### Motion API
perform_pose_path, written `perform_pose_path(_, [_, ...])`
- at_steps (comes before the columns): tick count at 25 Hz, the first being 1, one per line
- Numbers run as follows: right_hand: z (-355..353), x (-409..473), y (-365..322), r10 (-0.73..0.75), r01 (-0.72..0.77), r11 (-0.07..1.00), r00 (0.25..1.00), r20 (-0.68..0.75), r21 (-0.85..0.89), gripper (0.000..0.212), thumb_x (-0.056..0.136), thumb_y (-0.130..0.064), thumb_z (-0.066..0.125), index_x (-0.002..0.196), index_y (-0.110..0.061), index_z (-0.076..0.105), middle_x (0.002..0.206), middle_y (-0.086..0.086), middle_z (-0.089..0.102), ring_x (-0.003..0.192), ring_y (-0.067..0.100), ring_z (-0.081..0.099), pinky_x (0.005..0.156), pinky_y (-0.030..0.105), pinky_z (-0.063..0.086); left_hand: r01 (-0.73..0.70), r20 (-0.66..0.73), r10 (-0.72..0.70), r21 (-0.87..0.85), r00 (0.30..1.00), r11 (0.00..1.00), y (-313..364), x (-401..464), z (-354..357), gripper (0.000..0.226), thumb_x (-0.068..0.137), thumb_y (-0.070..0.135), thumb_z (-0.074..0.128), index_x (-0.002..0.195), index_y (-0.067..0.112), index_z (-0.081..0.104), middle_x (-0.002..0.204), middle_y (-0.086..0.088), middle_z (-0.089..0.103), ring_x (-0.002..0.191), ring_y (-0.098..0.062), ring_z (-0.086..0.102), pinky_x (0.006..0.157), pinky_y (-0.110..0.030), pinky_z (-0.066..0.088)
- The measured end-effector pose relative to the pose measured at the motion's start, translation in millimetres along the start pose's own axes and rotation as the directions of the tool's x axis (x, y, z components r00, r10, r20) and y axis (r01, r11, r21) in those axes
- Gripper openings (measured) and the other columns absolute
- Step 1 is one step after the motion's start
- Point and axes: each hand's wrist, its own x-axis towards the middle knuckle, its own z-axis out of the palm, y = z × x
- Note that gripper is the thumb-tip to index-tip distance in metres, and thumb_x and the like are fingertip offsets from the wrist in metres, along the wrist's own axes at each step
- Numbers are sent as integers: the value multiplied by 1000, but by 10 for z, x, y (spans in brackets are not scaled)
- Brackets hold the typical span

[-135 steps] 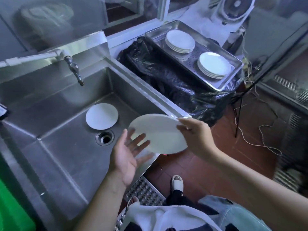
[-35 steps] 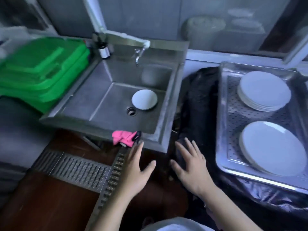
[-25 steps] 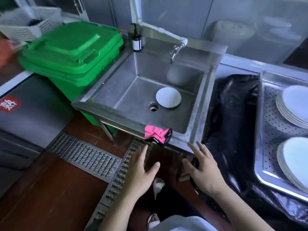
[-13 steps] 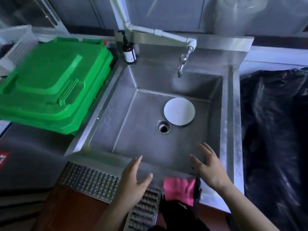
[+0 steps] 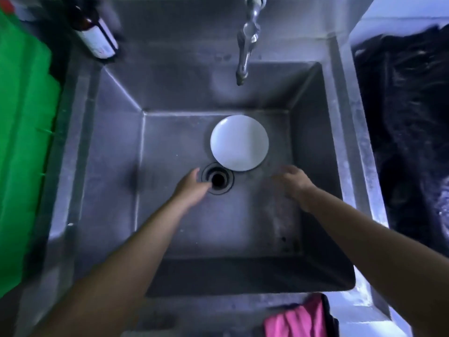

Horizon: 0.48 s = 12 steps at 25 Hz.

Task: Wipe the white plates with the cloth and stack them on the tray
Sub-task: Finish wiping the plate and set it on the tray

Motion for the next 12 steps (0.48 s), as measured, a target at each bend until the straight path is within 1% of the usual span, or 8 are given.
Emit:
perform_pose_path(1, [20, 122, -56, 58, -57, 997, 998, -24, 49, 14, 92, -11, 66, 105, -14, 62, 77, 4, 57, 60, 13, 50, 54, 23, 41, -6, 6, 5, 6, 1000, 1000, 95, 235, -1, 72, 93, 24, 65, 157, 16, 34, 156, -9, 45, 138, -24, 47, 107, -33, 41])
perform_pose_path(3, [82, 374, -189, 152, -145, 979, 987, -44, 141, 4, 93, -16, 62, 97, -16, 62, 82, 7, 55, 63, 17, 49, 61, 32, 43, -17, -4, 17, -30, 1000, 999, 302, 633, -12, 63, 93, 21, 65, 151, 10, 43, 150, -9, 50, 135, -23, 49, 92, -26, 40])
perform_pose_path(5, [183, 674, -309, 208, -194, 959, 977, -46, 208, 16, 97, -26, 57, 109, -16, 59, 99, 8, 53, 80, 22, 54, 73, 41, 50, -19, 9, 19, -56, 1000, 998, 447, 1049, -18, 60, 92, 21, 66, 147, 7, 47, 150, -10, 51, 133, -25, 51, 88, -25, 40])
perform_pose_path(6, [230, 806, -371, 219, -204, 948, 975, -39, 243, 22, 98, -32, 55, 114, -17, 56, 104, 7, 53, 86, 22, 55, 75, 40, 53, -21, 28, 22, -49, 999, 999, 496, 1228, 3, 56, 90, 21, 66, 143, 7, 51, 147, -11, 54, 130, -27, 53, 88, -28, 42])
perform_pose_path(9, [348, 1153, -544, 273, -261, 899, 962, 15, 352, 28, 98, -46, 51, 107, -21, 60, 88, 3, 62, 70, 19, 60, 49, 27, 54, -18, 64, 25, -106, 998, 994, 597, 1586, 82, 42, 81, 24, 67, 120, 10, 63, 121, -11, 66, 106, -31, 65, 70, -28, 50])
perform_pose_path(10, [395, 1232, -609, 293, -288, 868, 955, 52, 404, 34, 94, -50, 55, 109, -21, 63, 91, 5, 68, 73, 22, 65, 51, 33, 57, 6, 80, 6, -147, 997, 989, 630, 1632, 89, 44, 76, 25, 67, 117, 10, 63, 117, -11, 67, 99, -32, 67, 66, -29, 54])
perform_pose_path(11, [443, 1346, -625, 313, -318, 838, 946, 86, 444, 43, 86, -55, 62, 113, -21, 66, 101, 8, 72, 81, 27, 70, 62, 47, 61, 32, 91, -14, -192, 996, 981, 655, 1676, 97, 48, 72, 26, 65, 117, 10, 63, 117, -12, 66, 94, -32, 68, 61, -33, 58])
perform_pose_path(12, [463, 1505, -584, 326, -326, 821, 942, 84, 468, 52, 78, -59, 67, 116, -24, 67, 110, 9, 73, 89, 33, 72, 73, 60, 58, 55, 109, -31, -225, 994, 973, 680, 1708, 100, 50, 71, 26, 64, 119, 10, 63, 118, -13, 64, 92, -33, 68, 55, -35, 59])
